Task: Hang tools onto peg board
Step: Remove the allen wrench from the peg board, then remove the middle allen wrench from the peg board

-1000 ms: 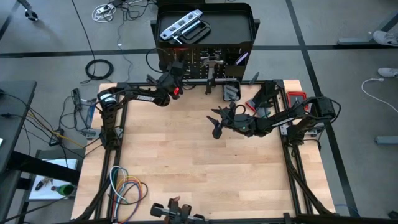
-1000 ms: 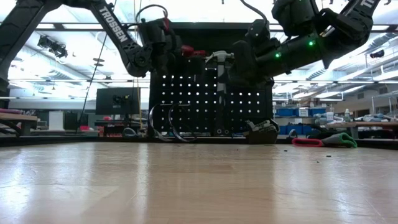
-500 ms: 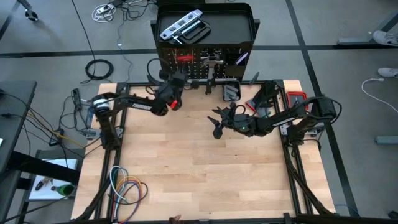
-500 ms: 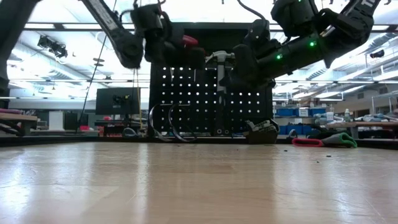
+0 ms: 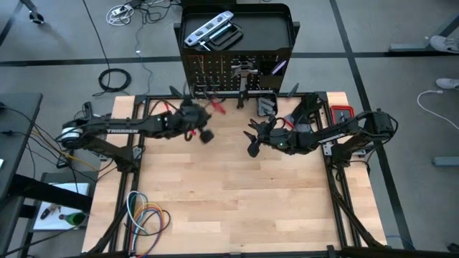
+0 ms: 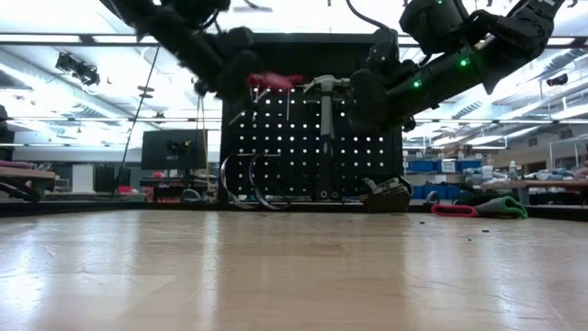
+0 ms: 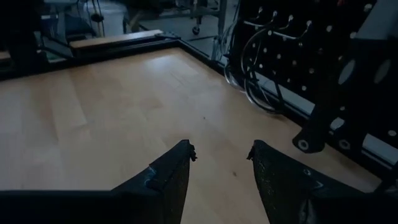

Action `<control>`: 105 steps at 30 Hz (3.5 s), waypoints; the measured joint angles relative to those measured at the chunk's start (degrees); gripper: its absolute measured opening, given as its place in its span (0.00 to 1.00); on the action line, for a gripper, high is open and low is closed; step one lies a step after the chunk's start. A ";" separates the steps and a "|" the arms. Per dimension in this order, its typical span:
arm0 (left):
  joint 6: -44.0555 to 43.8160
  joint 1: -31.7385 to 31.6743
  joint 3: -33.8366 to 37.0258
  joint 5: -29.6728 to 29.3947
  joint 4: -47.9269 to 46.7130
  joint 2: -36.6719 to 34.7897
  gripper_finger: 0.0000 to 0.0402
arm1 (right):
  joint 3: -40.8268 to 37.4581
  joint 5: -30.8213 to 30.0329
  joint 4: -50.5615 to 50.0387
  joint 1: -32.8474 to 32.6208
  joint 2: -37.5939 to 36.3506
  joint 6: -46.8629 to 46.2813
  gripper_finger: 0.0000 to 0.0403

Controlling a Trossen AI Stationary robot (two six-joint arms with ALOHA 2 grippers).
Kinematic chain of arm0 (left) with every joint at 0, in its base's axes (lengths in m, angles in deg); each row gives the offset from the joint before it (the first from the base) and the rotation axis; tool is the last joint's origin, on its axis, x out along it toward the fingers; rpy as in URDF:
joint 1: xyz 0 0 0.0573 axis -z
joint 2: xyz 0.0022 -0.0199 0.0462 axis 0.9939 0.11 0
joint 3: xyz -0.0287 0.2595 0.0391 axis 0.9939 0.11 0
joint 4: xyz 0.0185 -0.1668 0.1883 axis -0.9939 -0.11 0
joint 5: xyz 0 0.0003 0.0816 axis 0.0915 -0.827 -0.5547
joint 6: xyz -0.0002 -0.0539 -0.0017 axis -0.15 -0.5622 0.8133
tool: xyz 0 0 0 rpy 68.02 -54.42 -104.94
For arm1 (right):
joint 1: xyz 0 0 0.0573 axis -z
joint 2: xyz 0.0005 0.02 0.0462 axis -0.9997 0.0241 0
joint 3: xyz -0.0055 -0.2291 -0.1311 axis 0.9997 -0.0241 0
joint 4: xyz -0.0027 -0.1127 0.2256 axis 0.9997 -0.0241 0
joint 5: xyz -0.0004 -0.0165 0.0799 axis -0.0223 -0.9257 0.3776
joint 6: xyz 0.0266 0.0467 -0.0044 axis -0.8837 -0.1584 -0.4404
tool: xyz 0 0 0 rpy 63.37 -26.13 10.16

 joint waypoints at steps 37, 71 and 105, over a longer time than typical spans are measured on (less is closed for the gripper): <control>-2.94 5.83 -2.56 7.85 -24.78 14.49 0.48 | -0.02 0.20 2.57 0.15 0.02 0.38 0.41; 26.43 -17.39 4.02 -12.57 73.27 20.24 0.42 | -0.04 0.60 0.84 -1.38 0.07 0.45 0.40; 27.81 -22.73 -7.75 -11.48 65.90 24.22 0.41 | -0.04 0.62 2.16 -1.25 0.04 0.88 0.40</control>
